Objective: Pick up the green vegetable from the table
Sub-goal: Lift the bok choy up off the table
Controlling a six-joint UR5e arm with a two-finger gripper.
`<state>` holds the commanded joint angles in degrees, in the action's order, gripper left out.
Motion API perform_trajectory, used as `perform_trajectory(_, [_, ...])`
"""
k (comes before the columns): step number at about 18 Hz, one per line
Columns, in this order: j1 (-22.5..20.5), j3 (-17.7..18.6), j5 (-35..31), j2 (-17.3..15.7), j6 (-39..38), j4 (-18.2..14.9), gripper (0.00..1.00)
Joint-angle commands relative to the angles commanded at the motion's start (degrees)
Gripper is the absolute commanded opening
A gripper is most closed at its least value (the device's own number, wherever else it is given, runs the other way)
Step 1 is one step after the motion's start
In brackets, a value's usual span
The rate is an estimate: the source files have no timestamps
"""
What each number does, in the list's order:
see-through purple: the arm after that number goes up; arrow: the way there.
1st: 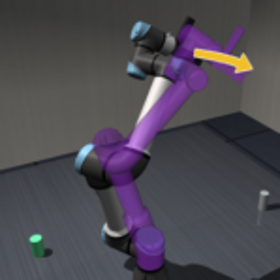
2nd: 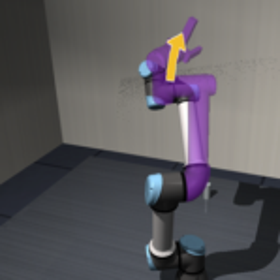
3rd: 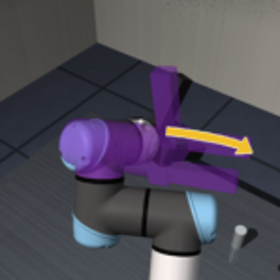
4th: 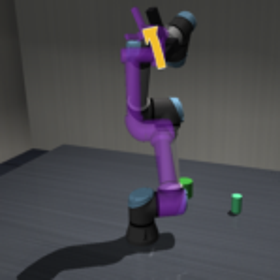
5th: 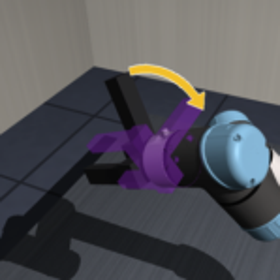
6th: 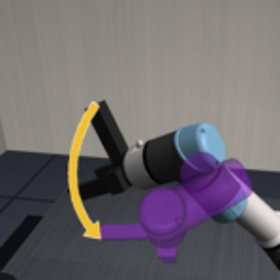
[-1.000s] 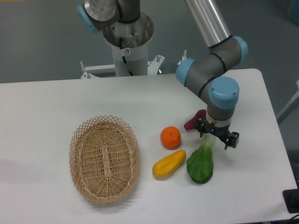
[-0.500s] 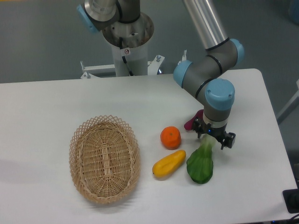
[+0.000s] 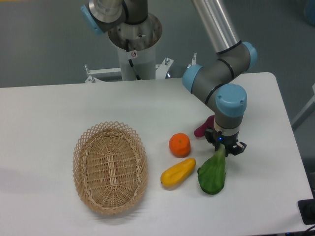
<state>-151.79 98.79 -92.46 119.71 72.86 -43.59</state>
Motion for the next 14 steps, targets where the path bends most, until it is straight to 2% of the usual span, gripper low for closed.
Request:
perform_trajectory(5, [-0.35, -2.02, 0.26, -0.53, 0.61, 0.0, 0.32])
perform_trajectory(10, [-0.88, -7.37, 1.05, -1.84, 2.02, -0.97, 0.32])
perform_trajectory(12, [-0.97, -8.96, 4.55, -3.07, 1.5, -1.14, 0.32])
perform_trajectory(14, [-0.88, -9.05, 9.03, -5.17, 0.27, -1.14, 0.33])
